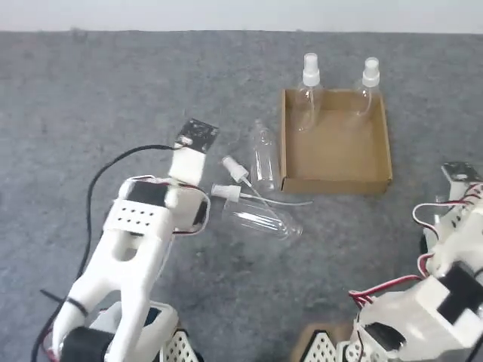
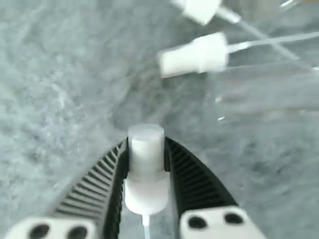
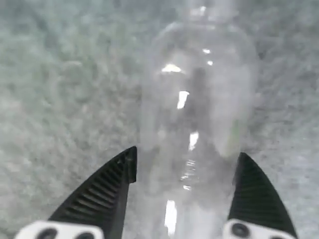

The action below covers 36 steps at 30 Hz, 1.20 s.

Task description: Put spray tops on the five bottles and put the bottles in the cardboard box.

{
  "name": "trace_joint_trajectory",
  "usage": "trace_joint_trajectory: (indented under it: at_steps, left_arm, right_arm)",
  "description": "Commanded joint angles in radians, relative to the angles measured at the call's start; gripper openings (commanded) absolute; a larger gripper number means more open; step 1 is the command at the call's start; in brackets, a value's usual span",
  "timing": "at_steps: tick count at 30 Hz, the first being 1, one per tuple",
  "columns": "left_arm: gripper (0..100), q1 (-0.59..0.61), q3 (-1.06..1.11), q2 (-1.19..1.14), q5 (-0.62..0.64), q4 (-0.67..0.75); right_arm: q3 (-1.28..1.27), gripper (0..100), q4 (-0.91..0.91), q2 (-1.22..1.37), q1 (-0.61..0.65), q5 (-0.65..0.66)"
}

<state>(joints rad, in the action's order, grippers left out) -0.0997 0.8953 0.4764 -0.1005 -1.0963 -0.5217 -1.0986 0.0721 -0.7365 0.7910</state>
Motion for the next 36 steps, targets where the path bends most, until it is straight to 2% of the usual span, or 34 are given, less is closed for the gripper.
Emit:
trace_joint_trajectory:
  at_steps: [1, 7, 12, 16, 20, 24, 36]
  left_arm:
    - [1, -0.046, -0.002, 0.038, 0.035, 0.051]
    - [1, -0.046, 0.045, 0.041, 0.034, 0.074]
    - [1, -0.046, 0.056, 0.043, 0.034, 0.074]
    - [1, -0.046, 0.056, 0.043, 0.034, 0.074]
    - [1, -0.046, 0.056, 0.038, 0.034, 0.074]
    - [1, -0.046, 0.056, 0.037, 0.034, 0.074]
    - [1, -0.046, 0.058, 0.034, 0.034, 0.074]
  right_arm:
    - [0.158, 25.1, -0.142, -0.119, 0.062, -0.026]
    - [0.361, 25.2, -0.272, -0.097, 0.134, -0.081]
    - [0.500, 25.0, -0.346, 0.030, 0.180, -0.075]
    - [0.562, 24.9, -0.348, 0.145, 0.170, -0.072]
    - [0.571, 24.9, -0.341, 0.220, 0.162, 0.003]
    - [0.571, 24.9, -0.277, 0.249, 0.145, 0.005]
    - [0.571, 21.3, -0.257, 0.295, 0.147, 0.009]
